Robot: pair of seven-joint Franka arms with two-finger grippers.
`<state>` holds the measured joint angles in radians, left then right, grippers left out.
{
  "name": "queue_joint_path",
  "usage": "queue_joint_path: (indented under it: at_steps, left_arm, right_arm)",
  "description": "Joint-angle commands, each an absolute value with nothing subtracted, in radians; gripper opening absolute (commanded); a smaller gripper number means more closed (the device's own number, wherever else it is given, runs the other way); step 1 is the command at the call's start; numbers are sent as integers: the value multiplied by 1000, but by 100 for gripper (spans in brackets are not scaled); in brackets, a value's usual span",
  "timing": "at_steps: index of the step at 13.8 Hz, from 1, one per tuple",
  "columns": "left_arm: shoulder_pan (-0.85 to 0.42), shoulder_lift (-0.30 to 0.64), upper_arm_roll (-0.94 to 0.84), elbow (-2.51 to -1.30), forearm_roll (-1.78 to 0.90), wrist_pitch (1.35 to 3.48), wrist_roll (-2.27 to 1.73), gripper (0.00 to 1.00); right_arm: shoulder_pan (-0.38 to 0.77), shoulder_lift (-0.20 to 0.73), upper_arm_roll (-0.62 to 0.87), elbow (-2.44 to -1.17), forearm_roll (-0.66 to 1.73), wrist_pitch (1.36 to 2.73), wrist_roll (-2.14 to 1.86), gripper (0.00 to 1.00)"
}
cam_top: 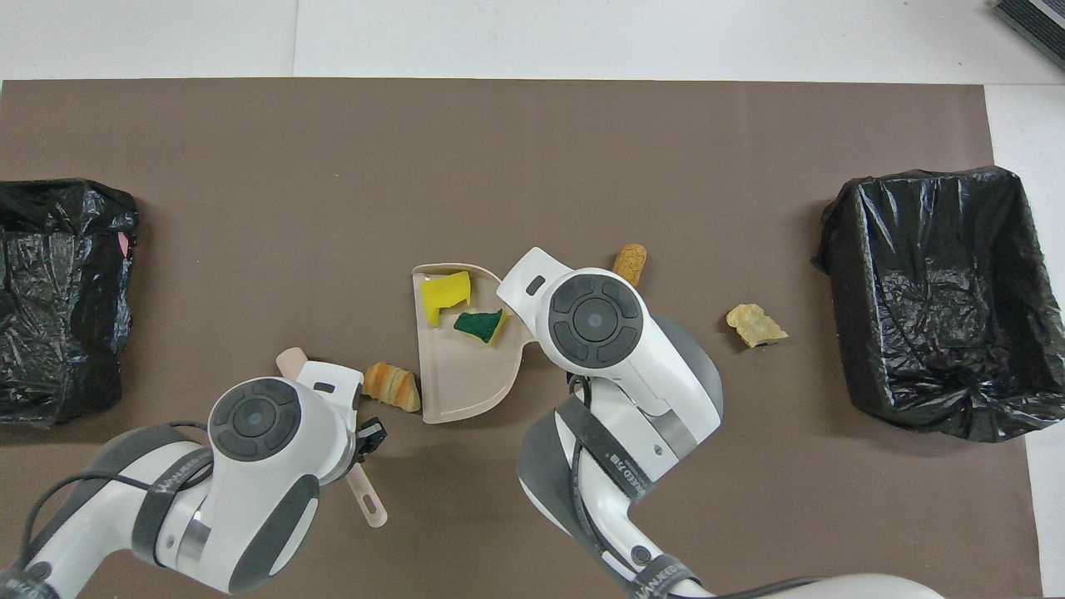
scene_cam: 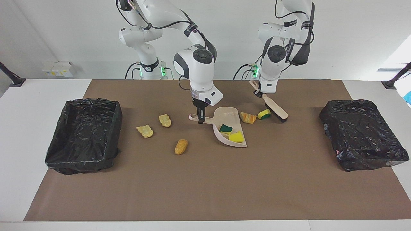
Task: Sweep and dump trash in bin
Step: 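Sweep sponges and scraps into the dustpan held by the right gripper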
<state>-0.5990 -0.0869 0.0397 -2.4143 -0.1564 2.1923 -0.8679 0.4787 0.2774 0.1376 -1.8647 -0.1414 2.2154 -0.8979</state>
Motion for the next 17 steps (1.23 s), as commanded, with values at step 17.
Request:
queue_joint_path:
  at_steps: [17]
  left_arm:
    - [-624, -159, 49, -2309, -226, 1769, -667, 0]
  right_arm:
    - [448, 284, 147, -1858, -124, 2299, -807, 0]
